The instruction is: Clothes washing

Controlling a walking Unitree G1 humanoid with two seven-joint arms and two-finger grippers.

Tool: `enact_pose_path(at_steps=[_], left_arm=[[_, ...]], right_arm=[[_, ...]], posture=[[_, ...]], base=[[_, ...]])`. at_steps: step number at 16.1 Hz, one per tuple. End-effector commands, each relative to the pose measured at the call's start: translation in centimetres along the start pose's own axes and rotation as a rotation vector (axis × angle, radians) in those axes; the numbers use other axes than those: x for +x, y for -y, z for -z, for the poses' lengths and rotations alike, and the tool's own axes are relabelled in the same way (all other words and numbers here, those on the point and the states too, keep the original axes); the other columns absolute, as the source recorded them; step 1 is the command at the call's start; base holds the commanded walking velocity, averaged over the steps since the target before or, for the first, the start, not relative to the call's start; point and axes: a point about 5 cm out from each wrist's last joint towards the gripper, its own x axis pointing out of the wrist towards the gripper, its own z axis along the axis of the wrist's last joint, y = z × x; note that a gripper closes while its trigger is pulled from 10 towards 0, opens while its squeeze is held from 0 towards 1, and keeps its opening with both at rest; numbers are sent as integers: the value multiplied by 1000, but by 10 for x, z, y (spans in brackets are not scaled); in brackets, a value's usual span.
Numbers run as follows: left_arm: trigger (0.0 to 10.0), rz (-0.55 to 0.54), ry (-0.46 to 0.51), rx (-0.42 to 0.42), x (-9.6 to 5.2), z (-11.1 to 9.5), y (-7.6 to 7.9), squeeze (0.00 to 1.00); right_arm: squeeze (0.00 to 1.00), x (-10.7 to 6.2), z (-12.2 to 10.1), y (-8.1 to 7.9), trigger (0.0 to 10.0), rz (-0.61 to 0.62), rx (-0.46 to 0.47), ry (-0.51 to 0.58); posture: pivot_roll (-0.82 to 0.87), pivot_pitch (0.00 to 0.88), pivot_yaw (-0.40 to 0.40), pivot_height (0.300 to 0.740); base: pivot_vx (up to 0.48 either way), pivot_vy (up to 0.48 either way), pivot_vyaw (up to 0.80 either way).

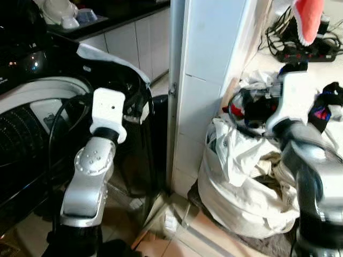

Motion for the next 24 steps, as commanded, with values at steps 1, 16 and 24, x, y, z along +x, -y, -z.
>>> enact_pose_path(at_steps=[1,16,24], left_arm=[[10000,89,46,-13,0,-7,7,0],[10000,356,149,-11,-10,-13,15,0],[10000,367,157,-14,-10,-14,17,0]], right_arm=[[1000,6,-5,8,10000,42,-54,-23],[0,62,15,42,9804,298,-129,-272],[0,57,19,45,0,305,-113,-291]], posture=[[14,0,-26,740],[43,0,-56,740],[32,0,-46,740]], base=[[0,0,0],[0,0,0],[0,0,0]])
